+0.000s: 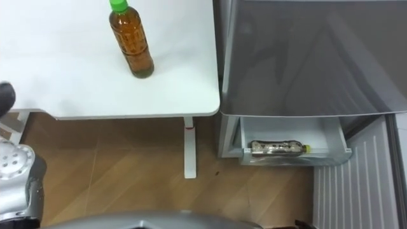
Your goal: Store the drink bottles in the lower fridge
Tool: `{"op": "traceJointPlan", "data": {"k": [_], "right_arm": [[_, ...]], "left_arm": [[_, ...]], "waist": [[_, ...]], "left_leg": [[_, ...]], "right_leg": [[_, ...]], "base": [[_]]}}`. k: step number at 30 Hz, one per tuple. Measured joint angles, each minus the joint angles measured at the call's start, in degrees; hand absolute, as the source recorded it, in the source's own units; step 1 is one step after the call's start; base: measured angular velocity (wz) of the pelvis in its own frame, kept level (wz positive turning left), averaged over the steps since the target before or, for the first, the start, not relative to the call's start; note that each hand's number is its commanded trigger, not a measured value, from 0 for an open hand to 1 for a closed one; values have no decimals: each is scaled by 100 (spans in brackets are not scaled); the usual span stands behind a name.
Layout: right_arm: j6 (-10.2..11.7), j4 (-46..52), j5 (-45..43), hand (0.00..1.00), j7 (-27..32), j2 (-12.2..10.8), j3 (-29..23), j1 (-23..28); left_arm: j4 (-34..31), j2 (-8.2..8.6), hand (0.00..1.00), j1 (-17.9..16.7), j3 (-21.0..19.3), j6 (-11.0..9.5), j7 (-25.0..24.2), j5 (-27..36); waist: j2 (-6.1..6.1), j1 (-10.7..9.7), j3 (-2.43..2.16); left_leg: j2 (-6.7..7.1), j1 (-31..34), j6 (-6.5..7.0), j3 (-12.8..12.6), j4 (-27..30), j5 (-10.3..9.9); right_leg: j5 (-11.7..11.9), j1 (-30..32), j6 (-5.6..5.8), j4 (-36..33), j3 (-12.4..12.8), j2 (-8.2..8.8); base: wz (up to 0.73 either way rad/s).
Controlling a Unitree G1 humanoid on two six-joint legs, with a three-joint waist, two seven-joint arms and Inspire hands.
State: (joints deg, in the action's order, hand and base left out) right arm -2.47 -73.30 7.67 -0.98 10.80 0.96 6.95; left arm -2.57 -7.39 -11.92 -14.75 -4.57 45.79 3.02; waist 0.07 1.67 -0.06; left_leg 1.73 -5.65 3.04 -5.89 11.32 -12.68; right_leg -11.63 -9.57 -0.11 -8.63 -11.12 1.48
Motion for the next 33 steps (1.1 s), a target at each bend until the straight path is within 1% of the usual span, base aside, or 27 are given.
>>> {"op": "traceJointPlan", "data": {"k": [3, 5, 7, 8, 10, 11, 13, 14, 16, 17, 19, 20, 22, 25, 27, 30, 33], "right_arm": [[3, 19, -100, 0, -59, 2, 3, -20], [0, 14, -105, 0, -66, 5, 8, -26], [1, -6, -155, 0, -115, 8, -4, -39], [1, -12, -177, 0, -125, 5, -11, -42], [2, -13, -170, 0, -180, 4, -9, -66], [1, -12, -171, 0, -195, 3, -8, -65], [2, -12, -171, 0, -320, 0, -9, -67], [2, -12, -172, 0, -345, 0, -9, -71], [-2, -17, -175, 0, -400, -12, -6, -131], [-1, -17, -173, 0, -411, -22, -6, -140], [-4, -17, -180, 0, -468, -35, -7, -137], [-4, -15, -186, 0, -490, -34, -9, -138], [5, -7, -334, 0, -545, -33, -77, -135], [9, 44, -585, 0, -540, -25, -127, -125], [15, 75, -644, 0, -540, -7, -125, -126], [62, 133, -756, 0, -539, 22, -128, -124], [67, 203, -799, 0, -514, 28, -126, -66]], "left_arm": [[-344, -3, 0, 12, 226, -9, -363, 42], [-393, -8, 0, 37, 334, -9, -609, 192], [-417, -2, 0, 42, 517, -5, -954, 438], [-418, 1, 0, 42, 545, -3, -1059, 459], [-422, 1, 0, 44, 644, -2, -1431, 782], [-423, 1, 0, 45, 681, -2, -1524, 857], [-424, 0, 0, 52, 825, -1, -1859, 1060], [-424, -1, 0, 59, 856, -1, -1939, 1120], [-424, -1, 0, 119, 939, 5, -2245, 1334], [-424, -2, 0, 131, 940, 13, -2328, 1380], [-424, -11, 0, 263, 945, 90, -2667, 1555], [-425, -25, 0, 294, 944, 91, -2758, 1565], [-425, -122, 0, 439, 936, 114, -3045, 1777], [-440, -192, 0, 611, 939, 182, -3315, 1780], [-524, -227, 0, 613, 940, 207, -3477, 1781], [-626, -232, 0, 613, 940, 213, -3691, 1780], [-649, -231, 0, 615, 941, 218, -3844, 2002]], "waist": [[14, -7, -3], [19, -46, -7], [-19, -77, 10], [-19, -97, 9], [-35, -161, 19], [-48, -168, 26], [-62, -203, 28], [-72, -221, 32], [-87, -272, 51], [-95, -291, 54], [-121, -308, 55], [-124, -314, 52], [-118, -340, 55], [-75, -353, 49], [-44, -404, 48], [8, -456, 48], [27, -465, 49]], "left_leg": [[-2, 46, 0, 21, 17, 0], [-1, 49, 0, 48, 30, 0], [-2, 44, -1, 53, 31, 1], [-2, 44, -1, 53, 30, 1], [-3, 44, -1, 57, 27, 1], [-2, 44, -1, 56, 22, 1], [-2, 44, -1, 48, 3, 1], [-3, 46, -1, 38, 2, 1], [-8, 49, -1, 5, -8, 1], [-9, 49, -1, 2, -8, 1], [-11, 86, -1, -2, -2, 0], [-11, 100, 0, -5, 2, 0], [-7, 148, 0, -23, 11, 0], [-6, 129, 0, -32, 2, 0], [-7, 108, 0, -36, -7, 0], [-10, 98, 0, -41, -10, 0], [-16, 90, -3, -45, -11, 2]], "right_leg": [[0, 25, 0, -3, -5, -2], [0, 10, 0, -6, -11, 0], [0, 10, 0, -9, -4, -1], [0, 10, 0, -8, -4, -1], [0, 7, 0, -7, 3, -2], [0, 9, 0, -7, 7, -2], [0, 25, 0, -9, 18, -2], [0, 40, 0, -14, 31, -2], [0, 65, 0, -12, 90, -6], [0, 65, 0, -12, 91, -7], [1, 85, 1, -12, 105, -8], [1, 105, 1, -14, 107, -5], [2, 148, 1, -6, 116, -4], [2, 143, 1, -4, 165, -6], [2, 134, 2, -4, 171, -8], [1, 133, 1, -2, 181, -10], [1, 134, 1, -2, 205, -18]], "base": [[1], [6], [2], [0], [0], [0], [0], [-6], [-8], [-5], [0], [0], [-2], [0], [0], [-1], [-4]]}}
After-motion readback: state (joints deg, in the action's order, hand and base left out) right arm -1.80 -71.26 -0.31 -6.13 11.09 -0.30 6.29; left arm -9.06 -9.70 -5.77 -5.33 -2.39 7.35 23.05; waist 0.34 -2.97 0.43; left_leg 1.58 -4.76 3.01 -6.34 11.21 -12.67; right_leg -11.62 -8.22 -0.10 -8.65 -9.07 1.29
